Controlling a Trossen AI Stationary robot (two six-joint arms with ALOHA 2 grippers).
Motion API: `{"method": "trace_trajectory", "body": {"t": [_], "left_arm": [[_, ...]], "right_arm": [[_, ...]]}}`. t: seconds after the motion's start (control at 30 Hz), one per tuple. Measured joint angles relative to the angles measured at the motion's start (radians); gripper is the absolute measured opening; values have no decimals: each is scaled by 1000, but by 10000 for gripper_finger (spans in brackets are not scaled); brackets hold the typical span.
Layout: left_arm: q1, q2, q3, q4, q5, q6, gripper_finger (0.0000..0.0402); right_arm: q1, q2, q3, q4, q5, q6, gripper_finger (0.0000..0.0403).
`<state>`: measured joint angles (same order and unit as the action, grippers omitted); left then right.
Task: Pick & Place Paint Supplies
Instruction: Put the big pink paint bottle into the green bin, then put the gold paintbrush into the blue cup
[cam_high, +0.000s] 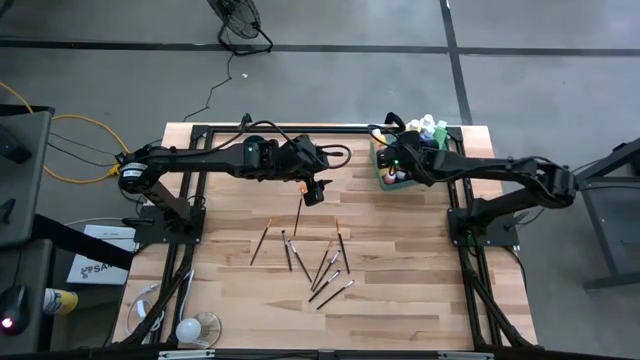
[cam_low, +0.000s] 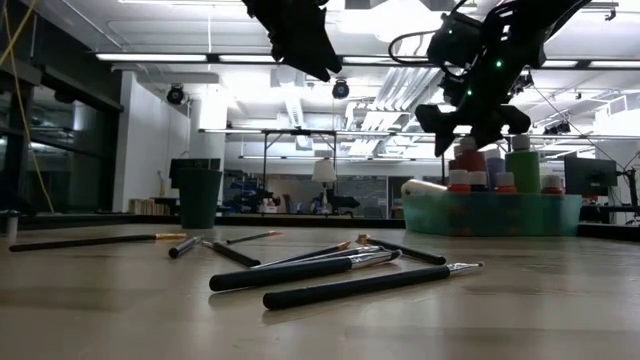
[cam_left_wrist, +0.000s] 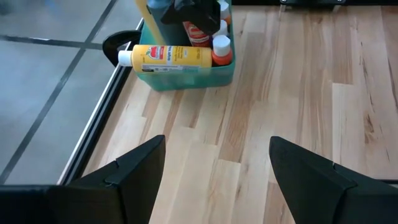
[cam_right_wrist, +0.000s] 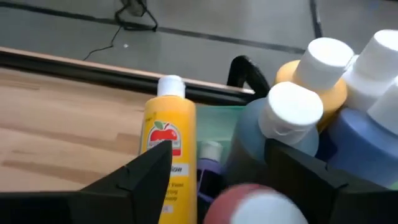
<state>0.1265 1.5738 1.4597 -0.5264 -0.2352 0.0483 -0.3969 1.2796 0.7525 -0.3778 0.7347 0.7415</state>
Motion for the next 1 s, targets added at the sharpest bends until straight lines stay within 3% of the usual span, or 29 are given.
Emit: {"method": "trace_trajectory", "body": {"t": [0.2,0.5,0.73,1.0], "left_arm": [[0,0,0,0,1,-3,281],[0,0,0,-56,1,-40,281],[0,0,0,-134,1,-285,281],[12,0,0,-339,-13,-578,280]], "right_arm": [[0,-55,0,-29,-67,-5,256],[0,-262,0,-31,-157,-112,242],[0,-423,0,-30,-270,-118,242],[0,-523,0,-30,-520,-189,242]]}}
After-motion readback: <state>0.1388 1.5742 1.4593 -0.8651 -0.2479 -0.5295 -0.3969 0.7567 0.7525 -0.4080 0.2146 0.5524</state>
